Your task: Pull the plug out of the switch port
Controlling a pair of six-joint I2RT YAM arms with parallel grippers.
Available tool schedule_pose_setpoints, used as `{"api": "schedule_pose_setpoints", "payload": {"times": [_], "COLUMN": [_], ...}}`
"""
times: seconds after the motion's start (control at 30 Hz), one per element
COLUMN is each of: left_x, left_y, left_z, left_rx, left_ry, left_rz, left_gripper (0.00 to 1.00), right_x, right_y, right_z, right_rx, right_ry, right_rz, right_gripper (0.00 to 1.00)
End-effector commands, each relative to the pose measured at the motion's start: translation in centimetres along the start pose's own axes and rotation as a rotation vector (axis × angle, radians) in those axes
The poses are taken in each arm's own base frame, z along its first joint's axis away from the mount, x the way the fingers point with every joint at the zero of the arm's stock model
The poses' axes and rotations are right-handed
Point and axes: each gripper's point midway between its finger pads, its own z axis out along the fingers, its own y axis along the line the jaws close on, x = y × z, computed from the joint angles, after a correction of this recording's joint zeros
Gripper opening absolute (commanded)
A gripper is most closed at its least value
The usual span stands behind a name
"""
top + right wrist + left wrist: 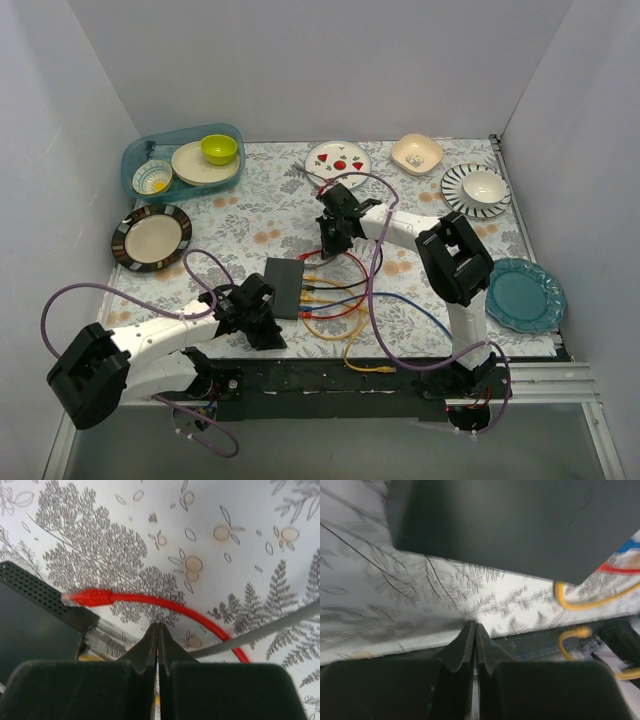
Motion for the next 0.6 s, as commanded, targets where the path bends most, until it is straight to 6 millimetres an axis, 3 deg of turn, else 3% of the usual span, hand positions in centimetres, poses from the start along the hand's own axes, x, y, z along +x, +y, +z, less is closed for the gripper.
{"api": "schedule_pose_setpoints", "payload": {"times": [0.0, 0.13, 0.3, 0.57], "left_x": [0.9, 0.1, -1.6, -8.6], "left_y": [1.5, 3.0, 3.4, 3.5], "left_z": [1.9, 3.3, 3.9, 2.1], "left_rx": [-0.061, -0.150, -0.190, -0.150], "left_ry": [0.058, 0.040, 0.019, -0.095], "left_rz": [-0.016, -0.073, -0.131, -0.264], "left_gripper": [0.00, 0.00, 0.00, 0.02], "right_x": [2.2, 5.2, 7.6, 10.4], "right_y": [-0.4, -1.1, 0.3, 4.3], "right_z": [-1.5, -1.8, -2.6, -3.0], "right_rx": [-0.013, -0.015, -0.056, -0.164], "right_ry": [0.012, 0.052, 0.070, 0.116], "right_rz": [0.000, 0.017, -0.008, -0.003], "right_gripper": [0.01, 0.01, 0.01, 0.01]}}
